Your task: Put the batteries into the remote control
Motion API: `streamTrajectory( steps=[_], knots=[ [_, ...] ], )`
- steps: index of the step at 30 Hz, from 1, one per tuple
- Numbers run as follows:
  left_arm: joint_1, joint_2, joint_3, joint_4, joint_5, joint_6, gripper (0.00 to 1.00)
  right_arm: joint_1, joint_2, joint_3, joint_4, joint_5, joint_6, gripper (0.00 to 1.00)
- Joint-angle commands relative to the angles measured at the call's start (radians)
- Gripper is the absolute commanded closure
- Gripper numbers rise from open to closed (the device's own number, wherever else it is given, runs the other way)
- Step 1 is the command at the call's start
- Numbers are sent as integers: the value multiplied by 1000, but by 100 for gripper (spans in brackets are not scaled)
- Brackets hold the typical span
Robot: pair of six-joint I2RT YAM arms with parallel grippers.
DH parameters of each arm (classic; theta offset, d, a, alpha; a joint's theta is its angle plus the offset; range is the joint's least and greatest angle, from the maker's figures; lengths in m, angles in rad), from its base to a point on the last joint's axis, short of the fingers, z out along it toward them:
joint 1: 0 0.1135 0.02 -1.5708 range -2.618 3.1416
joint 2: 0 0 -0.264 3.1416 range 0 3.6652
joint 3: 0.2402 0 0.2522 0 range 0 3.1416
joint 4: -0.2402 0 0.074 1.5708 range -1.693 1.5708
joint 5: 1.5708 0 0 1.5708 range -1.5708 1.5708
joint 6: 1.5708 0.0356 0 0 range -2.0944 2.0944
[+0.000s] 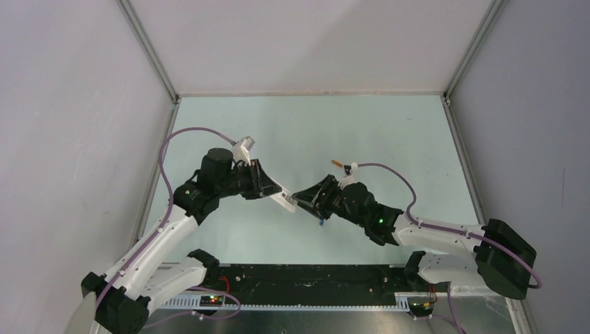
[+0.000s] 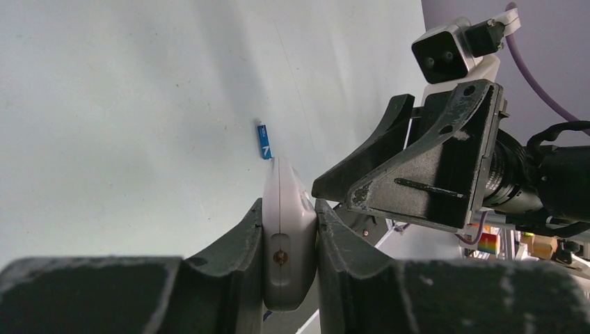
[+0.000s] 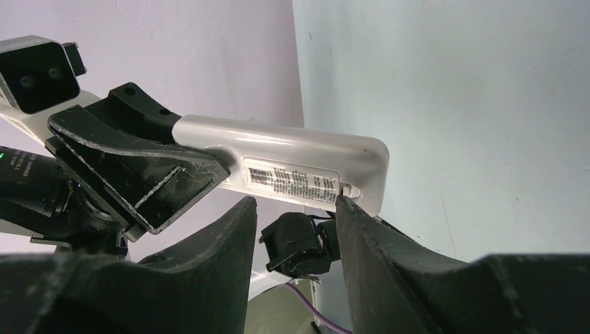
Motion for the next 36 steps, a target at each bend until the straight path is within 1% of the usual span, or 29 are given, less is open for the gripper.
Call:
streamTrajectory(
  steps=[1, 15, 23, 27, 31, 35, 36],
  knots=[
    [-3, -23, 58, 22, 21, -3, 100, -6, 20, 29, 61, -9, 10, 50],
    [-3, -17, 64, 23, 20, -8, 100, -21, 59, 29, 79, -42, 26, 47],
    [-4, -27, 62, 23, 53, -15, 100, -22, 98, 29, 214, -62, -3, 48],
    [-4, -34, 61, 24, 52, -16, 100, -21, 109, 29, 218, -67, 5, 51],
    [-4, -37, 63, 23, 50, -19, 100, -19, 116, 29, 218, -67, 8, 51],
    [-4, -43, 63, 23, 48, -27, 100, -16, 131, 19, 297, -110, 9, 52],
    [-2, -45, 64, 23, 46, -34, 100, -16, 135, 15, 350, -117, 18, 53]
  ],
)
